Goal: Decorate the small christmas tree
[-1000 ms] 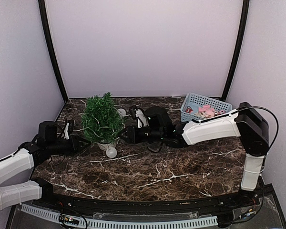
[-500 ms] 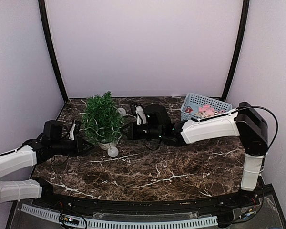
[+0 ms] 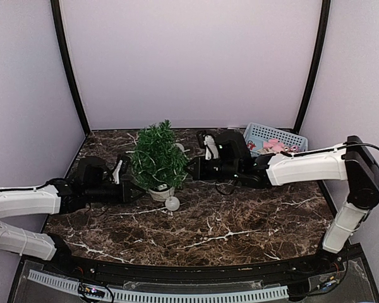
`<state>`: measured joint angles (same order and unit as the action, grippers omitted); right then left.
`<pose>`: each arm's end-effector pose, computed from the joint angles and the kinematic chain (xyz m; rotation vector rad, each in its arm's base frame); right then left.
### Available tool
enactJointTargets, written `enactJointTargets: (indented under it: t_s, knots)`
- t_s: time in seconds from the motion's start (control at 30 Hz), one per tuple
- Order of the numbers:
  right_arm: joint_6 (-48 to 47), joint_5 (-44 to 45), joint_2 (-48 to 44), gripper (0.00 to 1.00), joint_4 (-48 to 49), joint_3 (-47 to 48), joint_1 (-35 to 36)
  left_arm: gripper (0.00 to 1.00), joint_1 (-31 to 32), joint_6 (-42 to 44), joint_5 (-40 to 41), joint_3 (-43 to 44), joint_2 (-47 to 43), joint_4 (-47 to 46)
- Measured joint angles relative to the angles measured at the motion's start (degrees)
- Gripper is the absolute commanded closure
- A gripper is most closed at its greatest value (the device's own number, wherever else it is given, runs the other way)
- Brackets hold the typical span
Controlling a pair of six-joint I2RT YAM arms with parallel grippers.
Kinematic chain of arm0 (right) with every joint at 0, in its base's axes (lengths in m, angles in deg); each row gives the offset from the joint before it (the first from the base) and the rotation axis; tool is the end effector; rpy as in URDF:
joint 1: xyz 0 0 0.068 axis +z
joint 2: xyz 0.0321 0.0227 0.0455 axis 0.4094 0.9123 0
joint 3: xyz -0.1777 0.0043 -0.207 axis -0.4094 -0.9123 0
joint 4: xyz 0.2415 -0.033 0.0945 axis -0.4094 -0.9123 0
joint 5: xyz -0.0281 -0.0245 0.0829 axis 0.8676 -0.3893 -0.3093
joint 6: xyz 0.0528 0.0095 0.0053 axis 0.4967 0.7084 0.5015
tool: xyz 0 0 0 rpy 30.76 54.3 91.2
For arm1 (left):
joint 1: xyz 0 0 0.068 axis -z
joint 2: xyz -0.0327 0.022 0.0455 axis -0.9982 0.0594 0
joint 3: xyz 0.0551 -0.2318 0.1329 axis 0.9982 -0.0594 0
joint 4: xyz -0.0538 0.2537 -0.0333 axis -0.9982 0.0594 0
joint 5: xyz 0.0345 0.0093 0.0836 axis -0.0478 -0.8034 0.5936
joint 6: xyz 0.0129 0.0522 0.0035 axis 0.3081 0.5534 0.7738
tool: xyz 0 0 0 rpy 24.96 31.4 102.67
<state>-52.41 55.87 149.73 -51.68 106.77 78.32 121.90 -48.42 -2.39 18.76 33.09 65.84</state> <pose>0.2295 0.3201 0.2425 -0.3488 2.0995 1.0409 0.1828 -0.1431 0.2070 0.2381 2.1742 -1.0550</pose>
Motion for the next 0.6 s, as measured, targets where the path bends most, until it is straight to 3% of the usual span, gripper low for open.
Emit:
enactJointTargets:
  t_s: [0.23,0.47,0.6]
  knots:
    - [-2.1,-1.6,-6.5,1.00,-3.9,-5.1,-5.2,1.00,9.2,-2.1,6.3,4.3,8.8,-5.3]
    - [-4.5,-1.6,-10.5,1.00,-8.0,-7.1,-7.9,1.00,14.5,-3.5,10.2,8.8,15.7,-9.1]
    - [-5.2,-1.6,-10.8,0.99,-9.2,-7.2,-9.1,0.86,15.3,-4.3,10.9,9.1,17.0,-10.7]
